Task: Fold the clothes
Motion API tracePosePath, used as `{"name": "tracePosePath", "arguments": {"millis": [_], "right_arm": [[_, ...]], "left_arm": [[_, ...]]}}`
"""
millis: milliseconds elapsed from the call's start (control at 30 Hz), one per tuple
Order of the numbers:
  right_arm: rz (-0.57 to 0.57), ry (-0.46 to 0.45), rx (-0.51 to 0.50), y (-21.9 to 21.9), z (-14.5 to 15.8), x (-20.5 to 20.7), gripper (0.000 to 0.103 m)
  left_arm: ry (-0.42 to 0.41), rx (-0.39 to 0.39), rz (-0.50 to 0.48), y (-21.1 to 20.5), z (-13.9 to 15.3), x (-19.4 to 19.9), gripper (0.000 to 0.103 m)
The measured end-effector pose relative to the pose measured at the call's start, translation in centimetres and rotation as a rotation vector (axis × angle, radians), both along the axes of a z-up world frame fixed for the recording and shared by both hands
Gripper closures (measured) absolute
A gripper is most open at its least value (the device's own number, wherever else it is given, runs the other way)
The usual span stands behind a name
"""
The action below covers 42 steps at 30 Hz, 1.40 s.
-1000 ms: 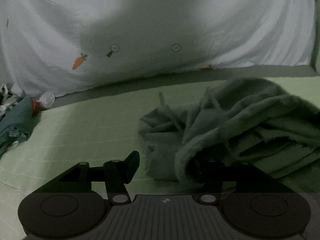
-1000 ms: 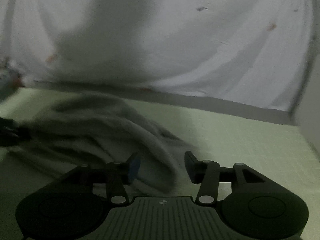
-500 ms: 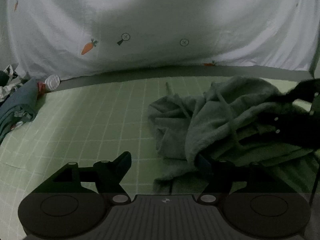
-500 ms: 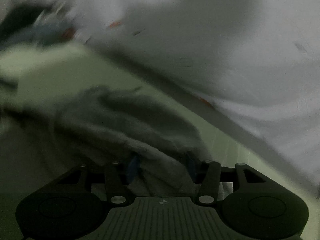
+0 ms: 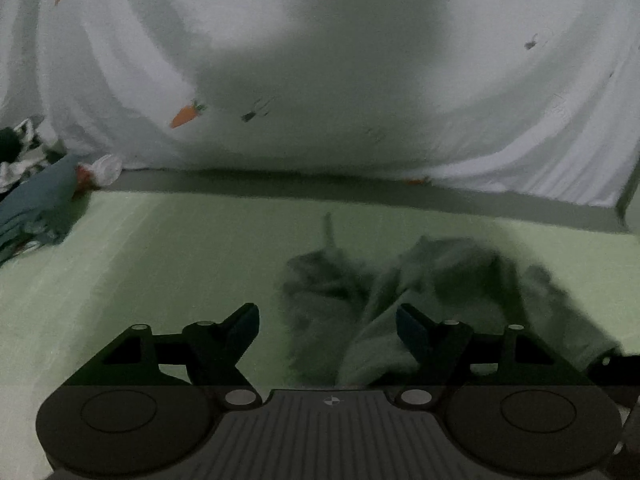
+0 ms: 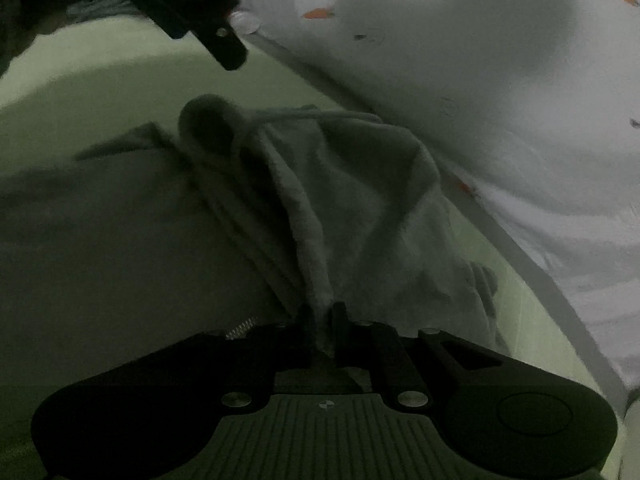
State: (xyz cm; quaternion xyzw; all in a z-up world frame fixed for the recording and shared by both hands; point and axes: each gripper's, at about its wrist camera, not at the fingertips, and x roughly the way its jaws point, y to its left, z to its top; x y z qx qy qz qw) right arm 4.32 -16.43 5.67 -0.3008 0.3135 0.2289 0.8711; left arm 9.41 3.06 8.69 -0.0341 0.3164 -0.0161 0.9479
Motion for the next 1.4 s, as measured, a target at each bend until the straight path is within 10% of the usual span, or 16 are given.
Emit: {"name": "tracePosePath", "arguments": {"millis": [300,533,733,900,1200,1400], "right_arm": [[-0.309,0.011,0.402,-4.9,4.4,1.2,0.035],[-0.489,0.175,0.405,-7.9,0.6,5.5,0.038],[-0.469,0.134,0.418,-7.4,3.0,4.2,0.028],[-0.449,0.093,0.428,-6.8,3.0,4.2,0.005],[-0.438,0.122,0.646,-4.7,5.7,6.3,0.017],[-0.299,0.115,0.580,4.1,6.3,10.4,0.066]], "left_arm": [[0.107,0.209,-0.062,-3.3,-4.7,1.9,0.022],[0.222,-0.048,0.060,1.9,-7.6,2.3,0.007],[0.231,-0.307,0.131,5.1,-5.4,2.2,0.008],[0.233,-0.150,0.114,4.3,-5.3,2.1,0.008],[0.260,-0.252,0.166,6.6,-5.7,-0.3,0.008],[0.280,-0.222,0.173,8.1,-4.8,-0.8,0.008]]}}
